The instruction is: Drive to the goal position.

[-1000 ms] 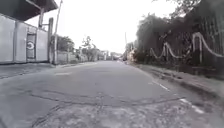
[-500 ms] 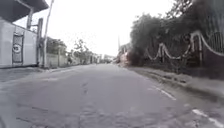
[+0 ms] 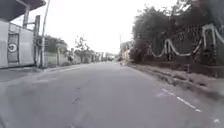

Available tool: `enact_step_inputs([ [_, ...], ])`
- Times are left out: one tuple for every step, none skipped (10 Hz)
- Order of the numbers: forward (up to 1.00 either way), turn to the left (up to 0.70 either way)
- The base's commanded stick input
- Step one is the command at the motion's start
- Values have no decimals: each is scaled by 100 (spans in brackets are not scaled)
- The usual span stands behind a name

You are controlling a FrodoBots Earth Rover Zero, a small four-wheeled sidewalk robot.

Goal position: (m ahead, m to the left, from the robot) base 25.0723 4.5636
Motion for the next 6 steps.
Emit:
enact_step_inputs([
  [100, 5],
  [100, 0],
  [100, -21],
  [100, -35],
  [100, -24],
  [100, 3],
])
